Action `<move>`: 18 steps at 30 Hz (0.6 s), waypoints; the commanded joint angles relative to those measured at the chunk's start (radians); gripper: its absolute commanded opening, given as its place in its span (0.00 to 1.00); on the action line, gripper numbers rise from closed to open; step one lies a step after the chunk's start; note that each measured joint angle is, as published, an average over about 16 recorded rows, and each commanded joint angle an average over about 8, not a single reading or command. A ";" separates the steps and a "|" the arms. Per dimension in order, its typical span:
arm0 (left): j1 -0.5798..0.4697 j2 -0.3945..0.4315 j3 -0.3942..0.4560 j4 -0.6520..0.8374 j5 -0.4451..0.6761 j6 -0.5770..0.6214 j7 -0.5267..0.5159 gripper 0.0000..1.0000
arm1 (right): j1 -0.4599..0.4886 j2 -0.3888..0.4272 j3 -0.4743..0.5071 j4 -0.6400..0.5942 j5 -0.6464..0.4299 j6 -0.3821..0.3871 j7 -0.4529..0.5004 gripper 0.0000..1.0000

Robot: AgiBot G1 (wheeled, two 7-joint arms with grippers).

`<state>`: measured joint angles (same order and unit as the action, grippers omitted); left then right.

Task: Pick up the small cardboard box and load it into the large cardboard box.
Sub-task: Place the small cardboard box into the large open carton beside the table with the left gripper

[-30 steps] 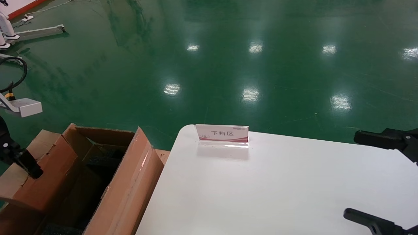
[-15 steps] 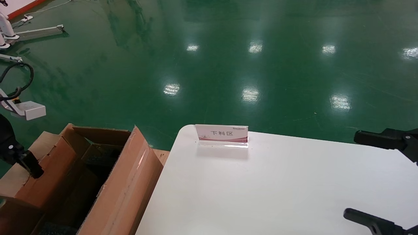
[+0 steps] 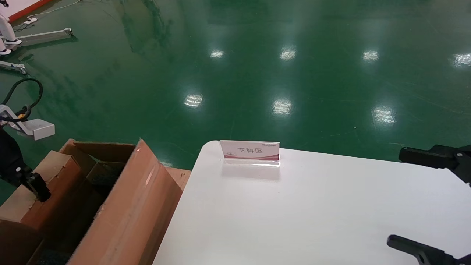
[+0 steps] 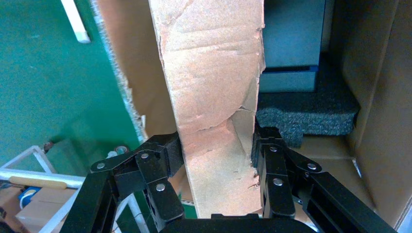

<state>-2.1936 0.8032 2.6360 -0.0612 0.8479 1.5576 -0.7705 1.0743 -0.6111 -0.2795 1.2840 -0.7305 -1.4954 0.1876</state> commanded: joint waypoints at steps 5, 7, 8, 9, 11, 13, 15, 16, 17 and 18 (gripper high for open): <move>0.035 -0.004 -0.009 0.010 -0.009 -0.032 -0.004 0.00 | 0.000 0.000 0.000 0.000 0.000 0.000 0.000 1.00; 0.047 -0.006 -0.013 0.013 -0.013 -0.043 -0.007 0.00 | 0.000 0.000 0.000 0.000 0.000 0.000 0.000 1.00; 0.052 -0.007 -0.015 0.015 -0.015 -0.048 -0.008 0.00 | 0.000 0.000 0.000 0.000 0.000 0.000 0.000 1.00; 0.056 -0.009 -0.017 0.017 -0.016 -0.052 -0.010 0.00 | 0.000 0.000 0.000 0.000 0.000 0.000 0.000 1.00; 0.063 -0.010 -0.020 0.021 -0.020 -0.060 -0.013 0.00 | 0.000 0.000 0.000 0.000 0.000 0.000 0.000 1.00; 0.068 -0.012 -0.023 0.024 -0.023 -0.066 -0.015 0.00 | 0.000 0.000 0.000 0.000 0.000 0.000 0.000 1.00; 0.071 -0.013 -0.026 0.028 -0.025 -0.071 -0.018 0.00 | 0.000 0.000 0.000 0.000 0.000 0.000 0.000 1.00; 0.072 -0.014 -0.027 0.030 -0.027 -0.073 -0.019 0.00 | 0.000 0.000 0.000 0.000 0.000 0.000 0.000 1.00; 0.072 -0.014 -0.028 0.033 -0.028 -0.075 -0.020 0.00 | 0.000 0.000 0.000 0.000 0.000 0.000 0.000 1.00; 0.072 -0.015 -0.029 0.035 -0.029 -0.077 -0.021 0.02 | 0.000 0.000 0.000 0.000 0.000 0.000 0.000 1.00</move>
<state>-2.1236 0.7884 2.6080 -0.0270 0.8202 1.4826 -0.7905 1.0743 -0.6111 -0.2795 1.2840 -0.7305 -1.4954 0.1876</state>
